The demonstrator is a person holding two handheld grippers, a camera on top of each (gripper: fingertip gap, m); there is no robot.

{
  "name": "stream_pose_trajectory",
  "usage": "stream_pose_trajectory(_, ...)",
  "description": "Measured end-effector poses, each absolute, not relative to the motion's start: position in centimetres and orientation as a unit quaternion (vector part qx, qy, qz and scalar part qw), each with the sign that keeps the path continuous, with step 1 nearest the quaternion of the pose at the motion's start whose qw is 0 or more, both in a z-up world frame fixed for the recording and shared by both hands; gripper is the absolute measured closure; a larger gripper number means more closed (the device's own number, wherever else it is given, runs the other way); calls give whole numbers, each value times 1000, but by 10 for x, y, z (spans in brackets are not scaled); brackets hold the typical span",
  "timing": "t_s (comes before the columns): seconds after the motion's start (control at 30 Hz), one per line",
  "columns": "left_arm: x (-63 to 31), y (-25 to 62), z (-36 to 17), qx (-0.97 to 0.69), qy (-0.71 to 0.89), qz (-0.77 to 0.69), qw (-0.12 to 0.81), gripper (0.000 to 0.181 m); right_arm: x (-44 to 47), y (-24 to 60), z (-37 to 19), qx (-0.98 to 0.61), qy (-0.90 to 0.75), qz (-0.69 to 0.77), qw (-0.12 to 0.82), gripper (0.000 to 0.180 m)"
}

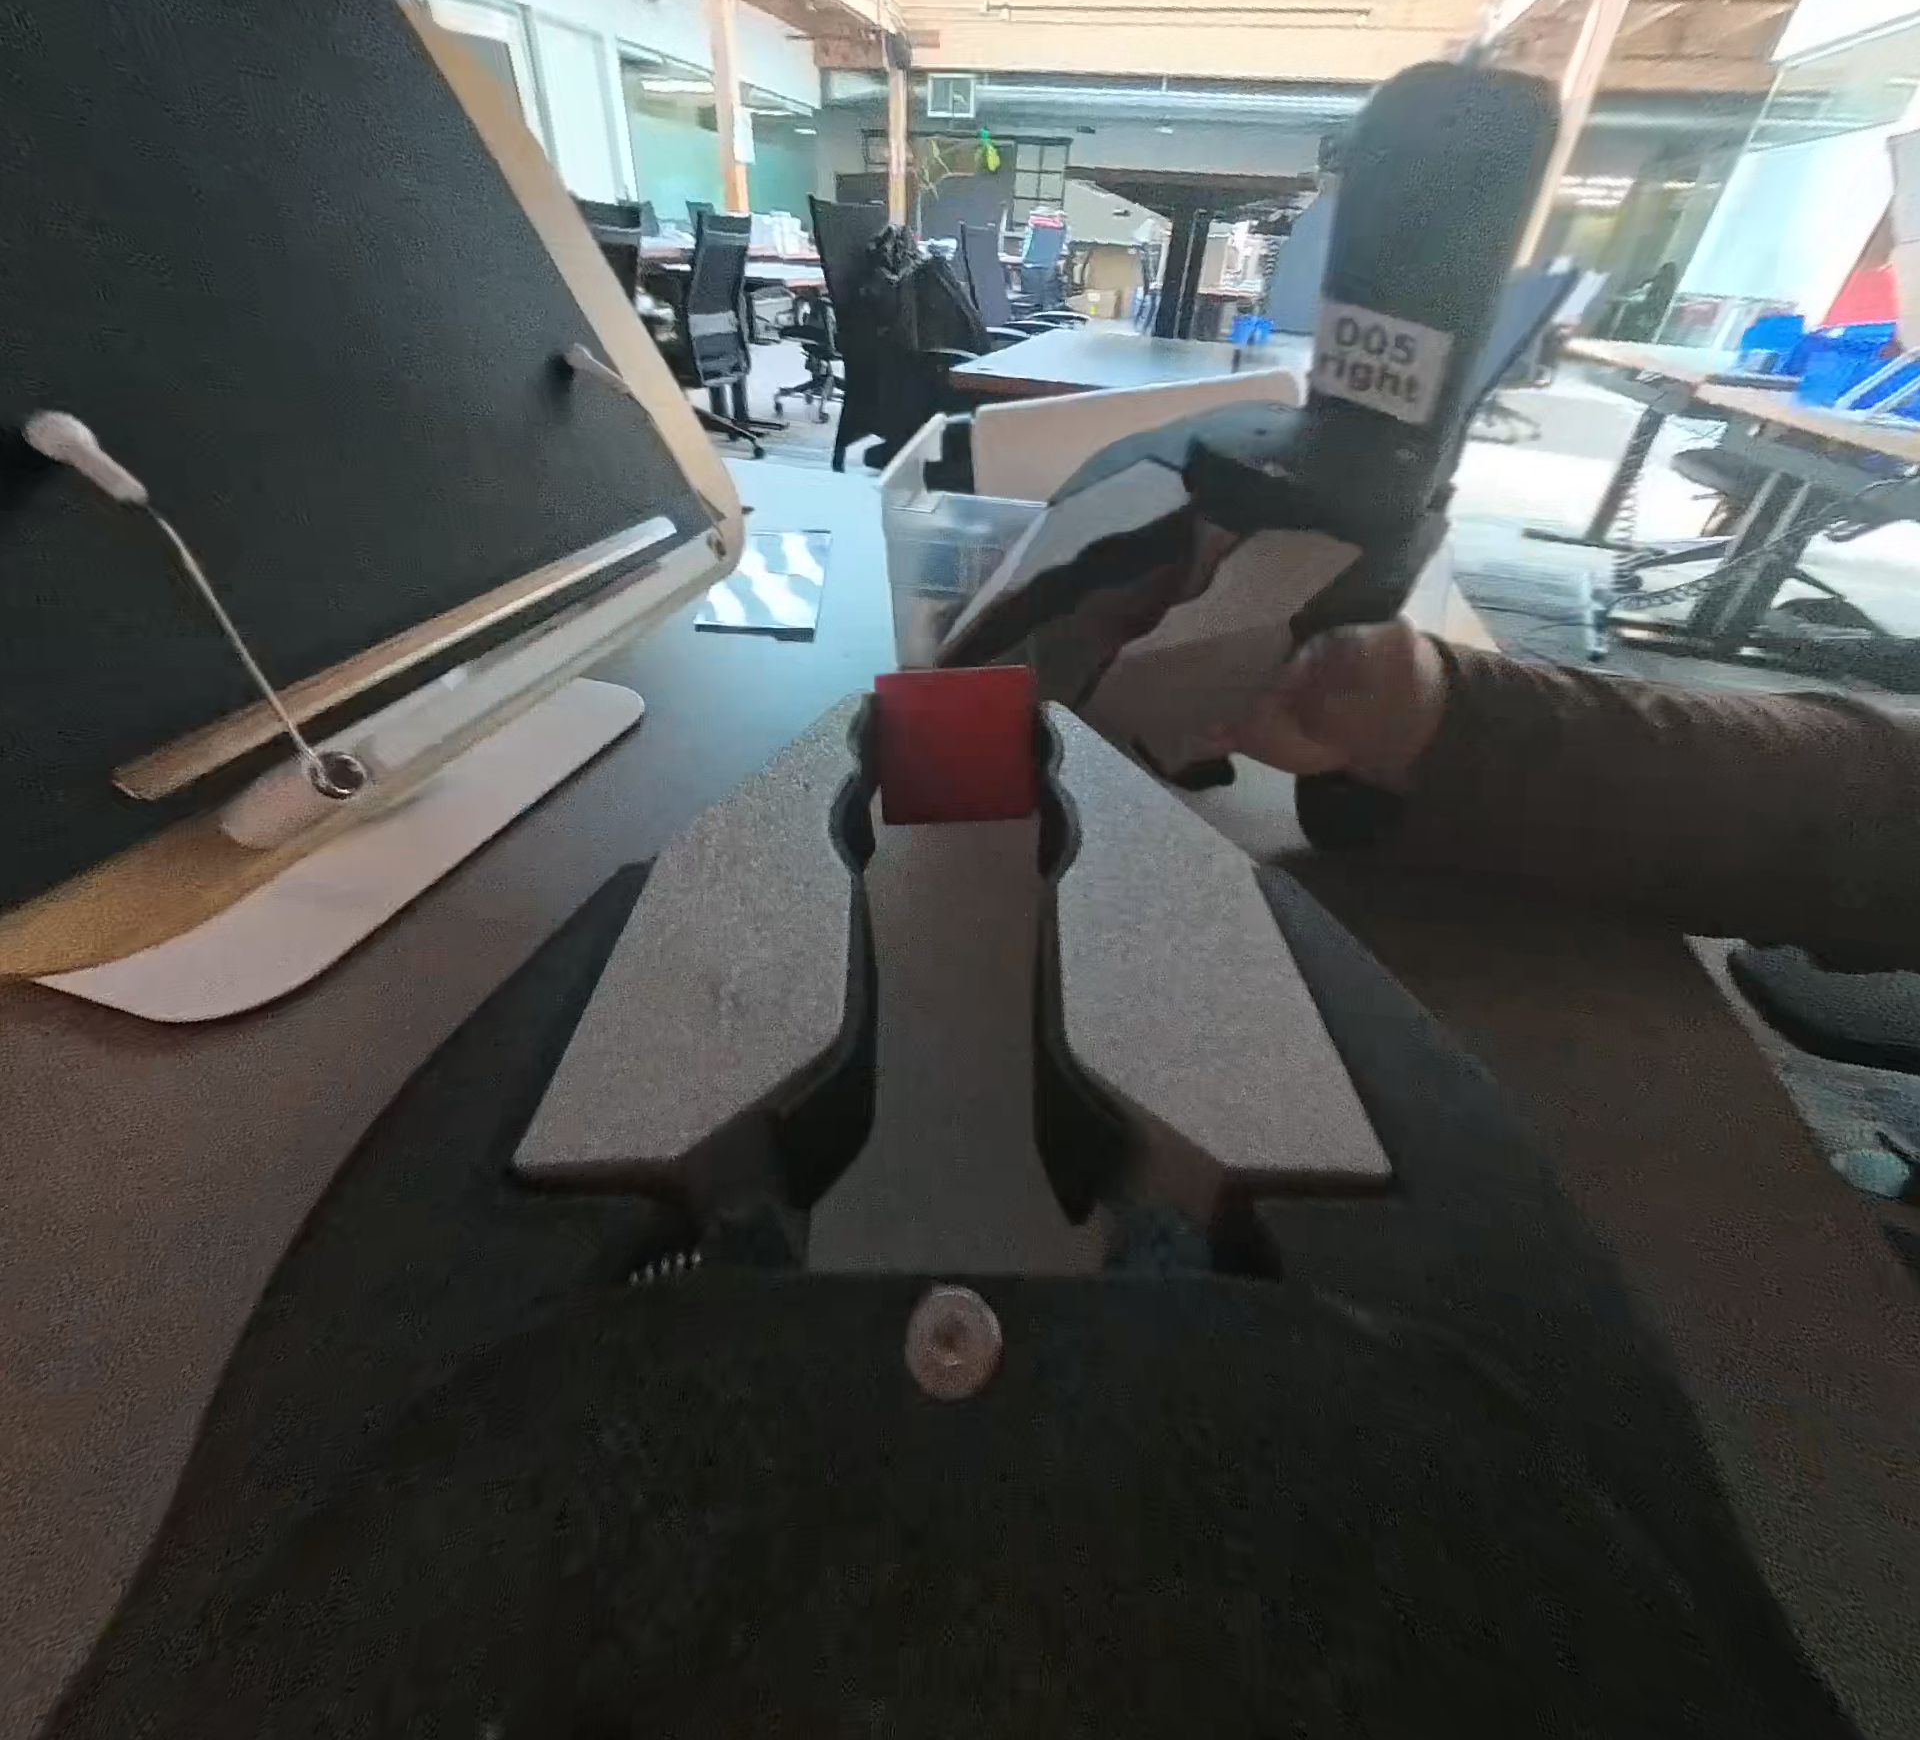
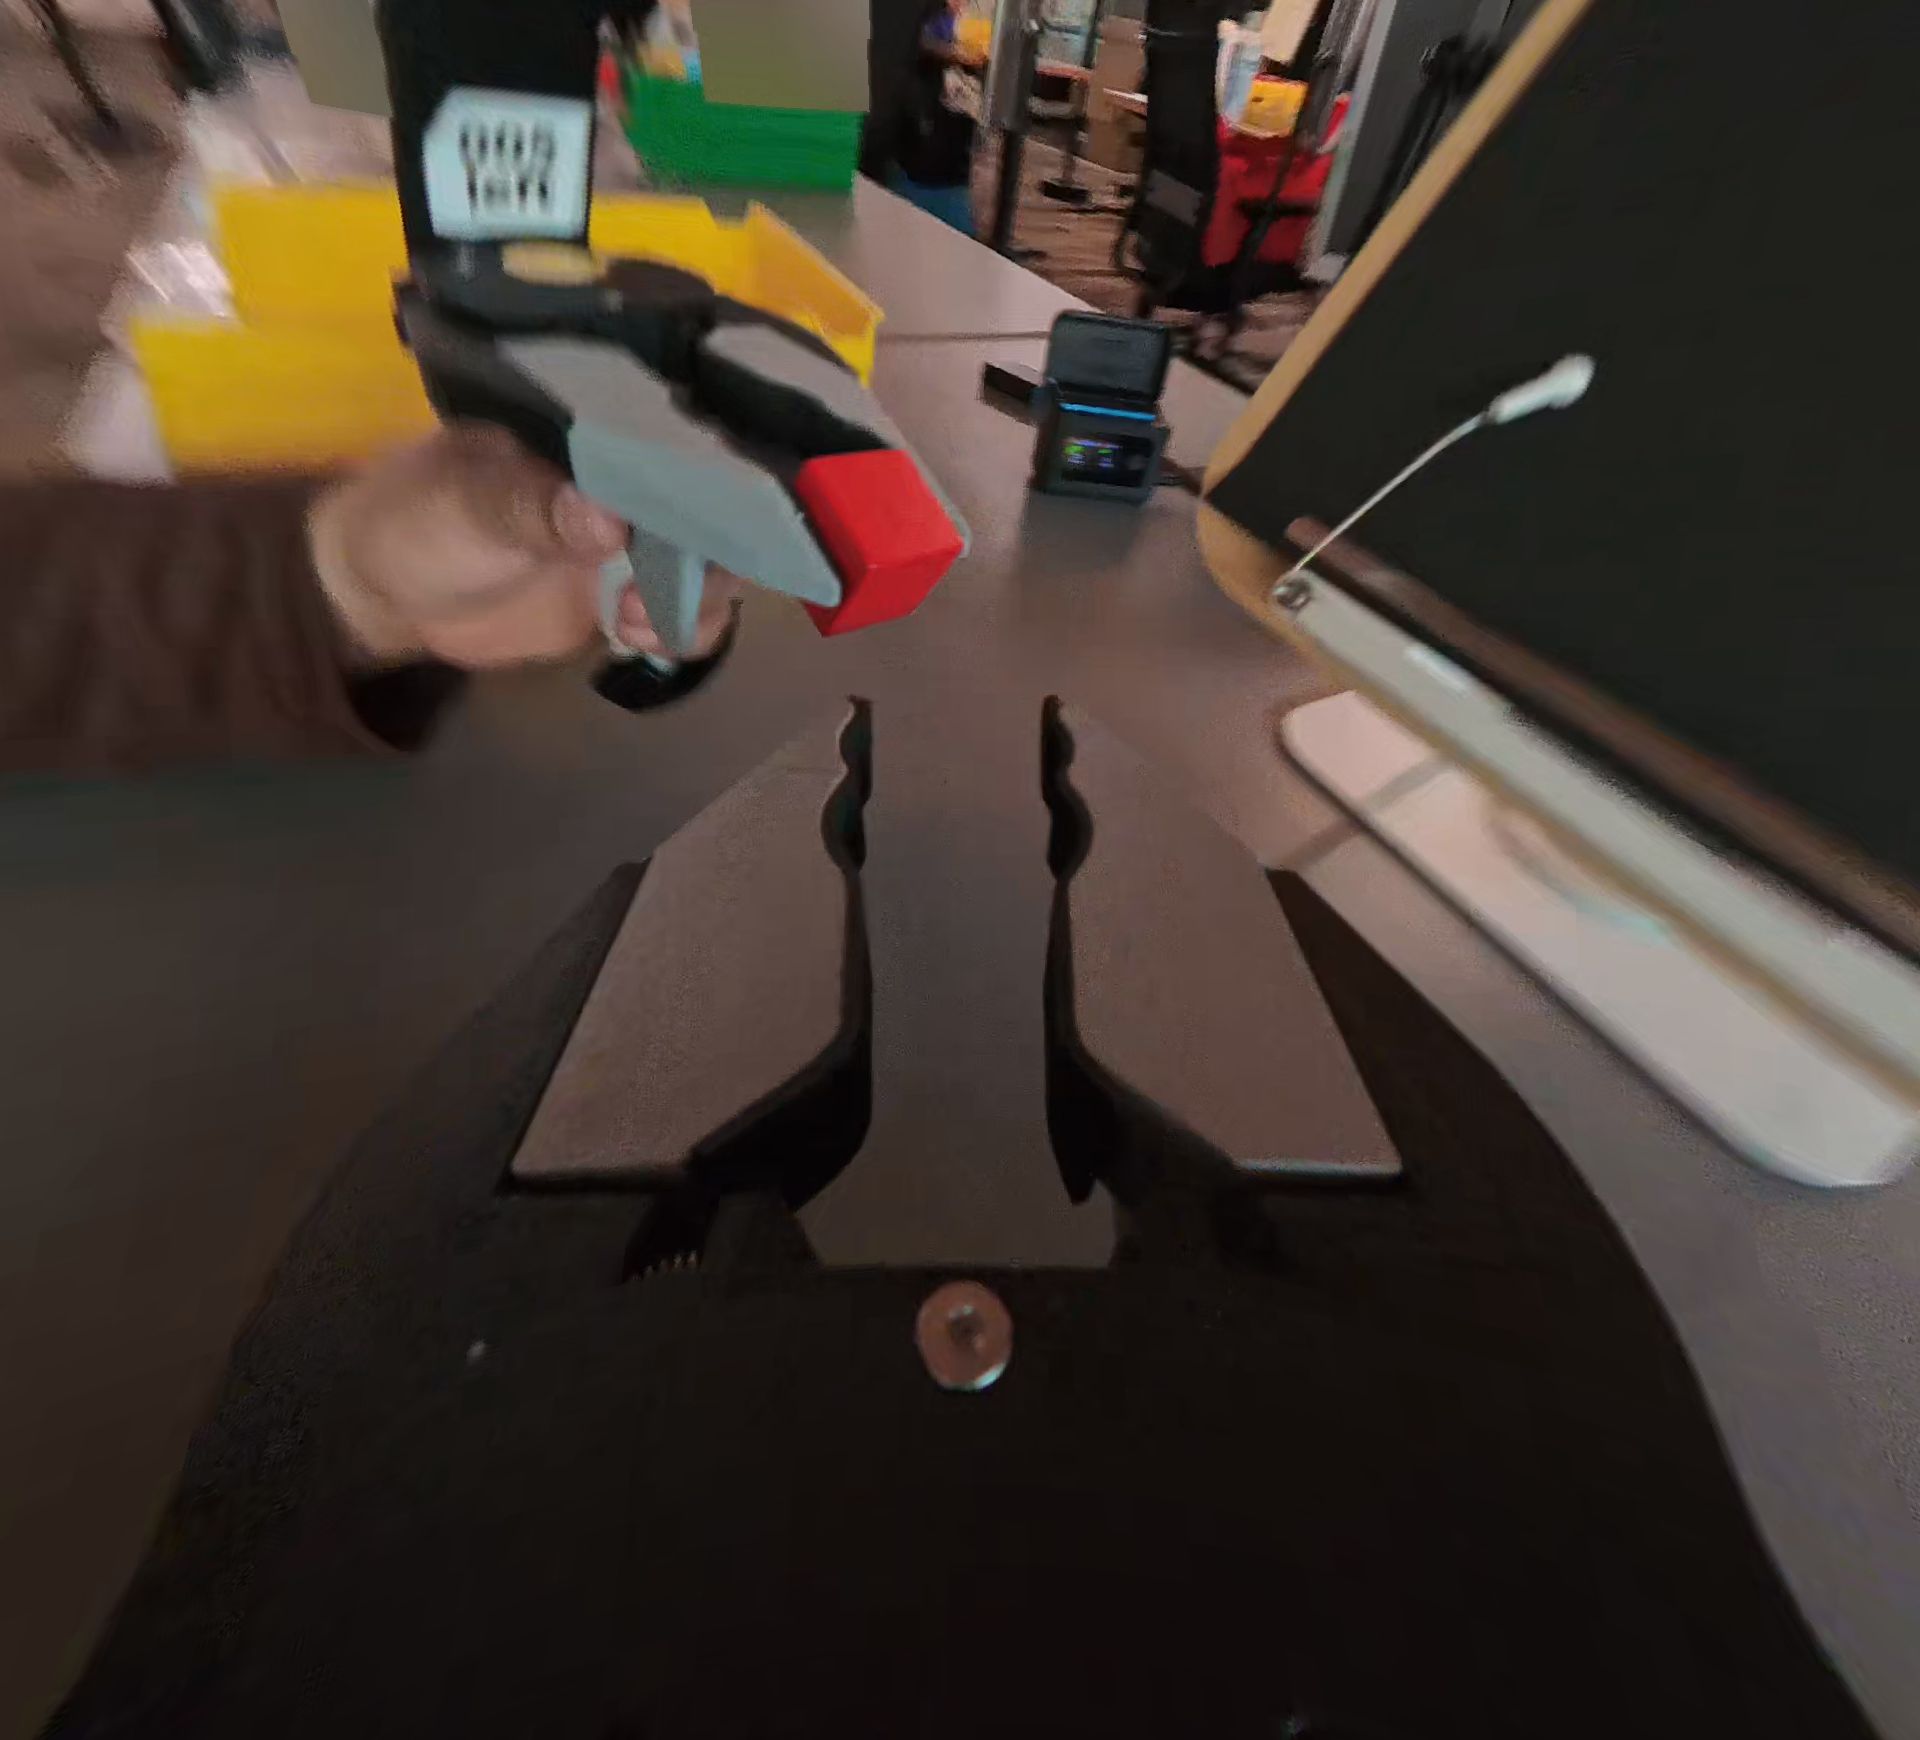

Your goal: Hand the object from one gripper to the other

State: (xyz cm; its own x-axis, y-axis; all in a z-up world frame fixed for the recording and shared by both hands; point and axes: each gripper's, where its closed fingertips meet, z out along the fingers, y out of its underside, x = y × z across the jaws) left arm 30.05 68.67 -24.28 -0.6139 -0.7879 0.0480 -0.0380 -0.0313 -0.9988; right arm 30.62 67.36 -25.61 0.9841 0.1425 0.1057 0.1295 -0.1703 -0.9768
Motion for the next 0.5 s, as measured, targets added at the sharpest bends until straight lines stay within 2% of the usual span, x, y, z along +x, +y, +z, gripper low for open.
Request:
stream_pose_trajectory(0.07, 299, 687, -241, -312, 639, -618, 335, 156, 307, 672, -249, -745, -36, 128, 654, 138)
stream_pose_trajectory(0.2, 284, 666, -229, -223, 641, -626, 384, 156, 301, 666, -231, -668, 21, 337, 664, 130)
stream_pose_trajectory(0.43, 267, 643, -223, -153, 647, -625, 408, 156, 269, 664, -232, -631, 17, 503, 590, 130)
stream_pose_trajectory(0.5, 268, 638, -229, -146, 662, -610, 411, 156, 257, 661, -231, -616, 1, 547, 567, 136)
